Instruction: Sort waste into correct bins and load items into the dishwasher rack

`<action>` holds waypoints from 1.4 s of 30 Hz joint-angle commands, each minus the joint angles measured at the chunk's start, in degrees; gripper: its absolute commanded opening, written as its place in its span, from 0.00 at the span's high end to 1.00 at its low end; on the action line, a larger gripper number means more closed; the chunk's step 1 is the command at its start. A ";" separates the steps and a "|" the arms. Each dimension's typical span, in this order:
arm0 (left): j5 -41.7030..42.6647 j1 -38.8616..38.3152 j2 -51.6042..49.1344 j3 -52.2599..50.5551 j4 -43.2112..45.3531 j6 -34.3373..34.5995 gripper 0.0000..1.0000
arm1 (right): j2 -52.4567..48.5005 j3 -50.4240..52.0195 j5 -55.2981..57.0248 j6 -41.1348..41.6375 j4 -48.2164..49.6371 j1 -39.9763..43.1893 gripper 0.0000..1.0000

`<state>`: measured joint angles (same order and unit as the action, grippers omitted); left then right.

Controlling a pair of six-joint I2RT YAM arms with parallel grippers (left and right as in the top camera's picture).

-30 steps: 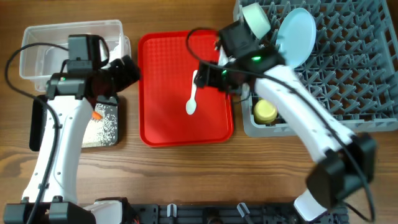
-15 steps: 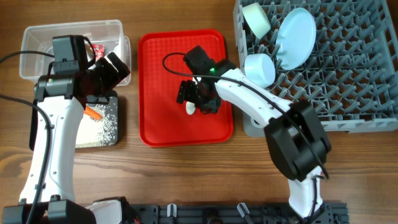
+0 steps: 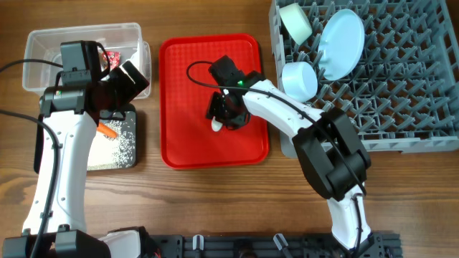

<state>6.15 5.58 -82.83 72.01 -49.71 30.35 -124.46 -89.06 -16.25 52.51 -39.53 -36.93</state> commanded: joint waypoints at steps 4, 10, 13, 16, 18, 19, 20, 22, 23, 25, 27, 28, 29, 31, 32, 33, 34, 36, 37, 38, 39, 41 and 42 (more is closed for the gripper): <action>-2.23 0.22 -0.44 0.33 -0.50 -0.09 0.00 | -3.56 0.42 -0.07 0.39 0.31 -0.04 0.89; -2.69 0.22 -0.44 0.33 -0.50 -0.09 0.00 | -3.56 0.42 -0.55 -0.04 0.66 -0.02 0.96; -2.69 0.22 -0.44 0.33 -0.52 -0.09 0.00 | -3.56 0.42 -2.32 -2.91 1.95 -0.02 0.96; -2.69 0.22 -0.44 0.33 -0.52 -0.09 0.00 | -3.56 0.24 -5.57 -6.58 2.99 0.15 0.96; -2.67 0.22 -0.44 0.33 -0.57 -0.07 0.00 | -3.52 -0.42 -7.45 -9.79 2.71 0.52 0.96; -2.67 0.22 -0.44 0.33 -0.59 -0.09 0.00 | -3.37 -0.94 -8.13 -11.63 2.36 0.87 0.96; -2.67 0.22 -0.44 0.33 -0.68 -0.07 0.00 | -3.15 -1.60 -8.20 -13.11 1.64 1.25 0.96; -2.67 0.22 -0.44 0.33 -0.74 -0.07 0.00 | -2.45 -3.21 -7.85 -16.37 -0.57 2.12 0.96; -2.64 0.22 -0.44 0.33 -0.74 -0.07 0.00 | -1.68 -4.37 -6.45 -17.99 -2.36 2.75 0.96; -2.64 0.22 -0.44 0.33 -0.74 -0.07 0.00 | -0.04 -5.84 -3.28 -19.74 -4.98 3.63 0.96; -2.64 0.22 -0.44 0.33 -0.72 -0.07 0.00 | 2.82 -6.86 0.35 -21.31 -7.13 4.42 0.96; -2.64 0.22 -0.44 0.33 -0.74 -0.07 0.00 | 4.74 -6.97 2.03 -21.81 -7.76 4.76 0.96; -2.64 0.22 -0.44 0.33 -0.72 -0.07 0.00 | 6.82 -6.97 3.06 -22.73 -8.15 5.16 0.96; -2.64 0.22 -0.44 0.33 -0.72 -0.07 0.00 | 11.43 -6.97 5.07 -23.43 -9.20 6.19 0.96; -2.64 0.22 -0.44 0.33 -0.72 -0.07 0.00 | 13.27 -6.97 5.51 -23.96 -9.49 6.62 0.95; -2.64 0.22 -0.44 0.33 -0.72 -0.07 0.00 | 15.96 -6.97 6.49 -24.06 -10.03 7.21 0.96; -2.64 0.22 -0.44 0.33 -0.72 -0.07 0.00 | 19.10 -6.97 7.74 -24.04 -10.75 8.00 0.96; -2.64 0.22 -0.44 0.33 -0.72 -0.07 0.00 | 24.30 -6.97 9.77 -24.04 -11.58 9.40 0.96; -2.64 0.22 -0.44 0.33 -0.72 -0.07 0.00 | 26.64 -6.95 10.95 -23.91 -11.87 10.08 0.96; -2.64 0.22 -0.44 0.33 -0.72 -0.07 0.00 | 28.87 -6.95 12.46 -23.45 -12.22 10.78 0.96; -2.64 0.22 -0.44 0.33 -0.72 -0.07 0.00 | 30.77 -6.95 14.27 -21.90 -12.81 11.54 0.96; -2.64 0.22 -0.44 0.33 -0.72 -0.07 0.00 | 33.83 -6.95 18.03 -17.46 -15.15 13.09 0.96; -2.64 0.22 -0.44 0.33 -0.72 -0.07 0.00 | 35.63 -6.95 20.85 -13.94 -17.55 14.25 0.96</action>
<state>4.32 5.58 -82.83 72.01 -50.39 30.33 -93.41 -95.64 -5.43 31.24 -53.17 -25.26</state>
